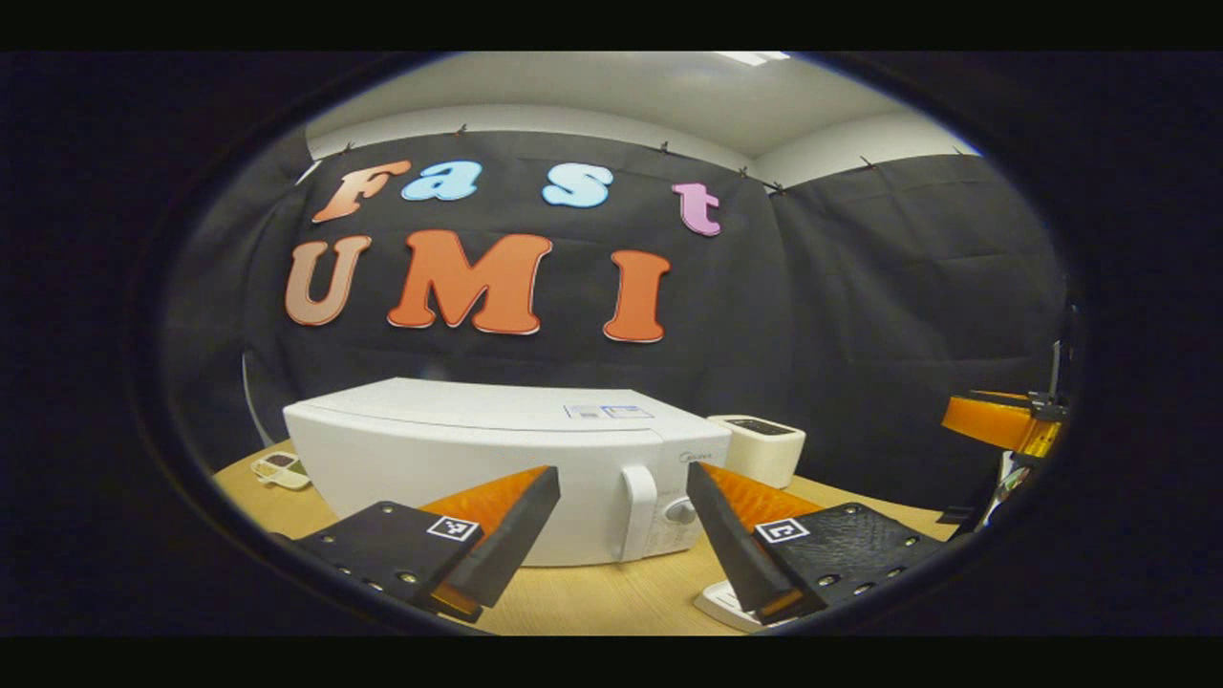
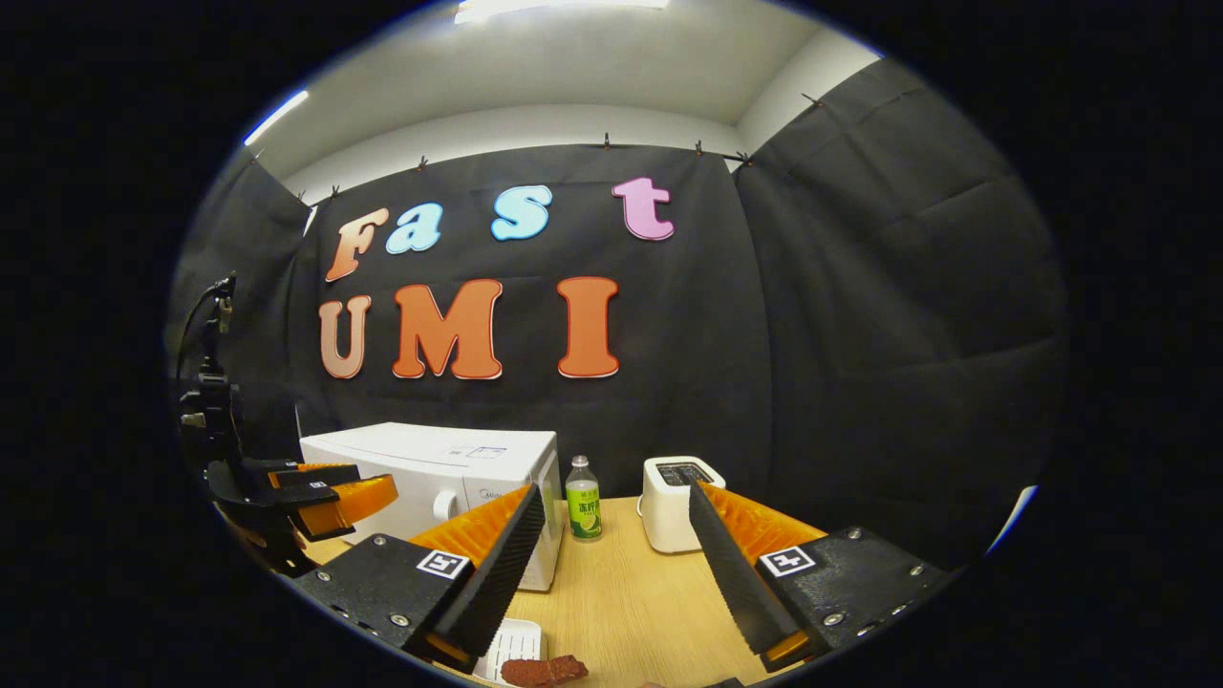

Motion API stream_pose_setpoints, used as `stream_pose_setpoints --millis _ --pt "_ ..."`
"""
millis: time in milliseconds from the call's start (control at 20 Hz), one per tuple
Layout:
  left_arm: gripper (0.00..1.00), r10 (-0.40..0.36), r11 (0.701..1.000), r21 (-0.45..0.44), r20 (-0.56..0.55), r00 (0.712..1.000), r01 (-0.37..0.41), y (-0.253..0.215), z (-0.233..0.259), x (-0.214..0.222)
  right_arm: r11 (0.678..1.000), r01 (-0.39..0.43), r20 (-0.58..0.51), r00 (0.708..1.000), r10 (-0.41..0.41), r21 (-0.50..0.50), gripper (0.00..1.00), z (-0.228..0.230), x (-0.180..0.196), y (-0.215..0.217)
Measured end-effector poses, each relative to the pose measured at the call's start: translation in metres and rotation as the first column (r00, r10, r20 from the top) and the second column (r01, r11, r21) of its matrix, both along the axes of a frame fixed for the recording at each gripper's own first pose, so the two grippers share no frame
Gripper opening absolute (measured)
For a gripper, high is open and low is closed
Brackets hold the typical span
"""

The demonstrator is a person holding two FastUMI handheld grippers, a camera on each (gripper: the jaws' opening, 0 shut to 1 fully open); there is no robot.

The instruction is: Open the microwave oven with the left hand, put the food in, and close the microwave oven.

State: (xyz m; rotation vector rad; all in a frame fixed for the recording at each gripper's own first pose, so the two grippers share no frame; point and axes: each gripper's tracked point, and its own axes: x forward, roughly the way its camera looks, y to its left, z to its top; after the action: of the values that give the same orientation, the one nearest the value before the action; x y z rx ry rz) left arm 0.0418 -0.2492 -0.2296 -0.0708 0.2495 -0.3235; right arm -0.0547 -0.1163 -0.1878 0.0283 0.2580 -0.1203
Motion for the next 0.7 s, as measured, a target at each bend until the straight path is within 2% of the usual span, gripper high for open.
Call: stream_pose_setpoints --millis 150,200,300,350,650,700 --pt "0.89 -0.012 1.0 0.026 -0.051 0.999 0.014 -0.017 -0.032 0.007 1.0 0.015 -0.032 0.999 -0.014 0.018 0.95 -0.019 -0.002 -0.008" --pt "0.96 -0.013 0.999 0.034 -0.069 0.998 0.015 -0.023 -0.042 0.01 1.0 0.021 -0.037 0.999 -0.02 0.019 0.95 -0.023 -0.004 -0.012" --pt "0.85 0.006 0.998 0.057 -0.087 0.996 -0.001 -0.028 -0.054 0.018 0.999 0.029 -0.042 0.999 -0.028 0.021 0.95 -0.029 -0.004 -0.016" --pt "0.85 0.022 0.998 0.062 -0.084 0.996 -0.017 -0.029 -0.057 0.024 0.999 0.033 -0.045 0.998 -0.032 0.023 0.95 -0.032 -0.004 -0.018" --pt "0.69 0.135 0.989 0.084 -0.147 0.98 -0.124 -0.033 -0.084 0.049 0.999 0.042 -0.063 0.997 -0.039 0.035 0.94 -0.05 -0.003 -0.026" --pt "0.59 0.149 0.987 0.085 -0.148 0.978 -0.137 -0.032 -0.085 0.051 0.999 0.042 -0.062 0.997 -0.04 0.032 0.94 -0.053 -0.002 -0.028"
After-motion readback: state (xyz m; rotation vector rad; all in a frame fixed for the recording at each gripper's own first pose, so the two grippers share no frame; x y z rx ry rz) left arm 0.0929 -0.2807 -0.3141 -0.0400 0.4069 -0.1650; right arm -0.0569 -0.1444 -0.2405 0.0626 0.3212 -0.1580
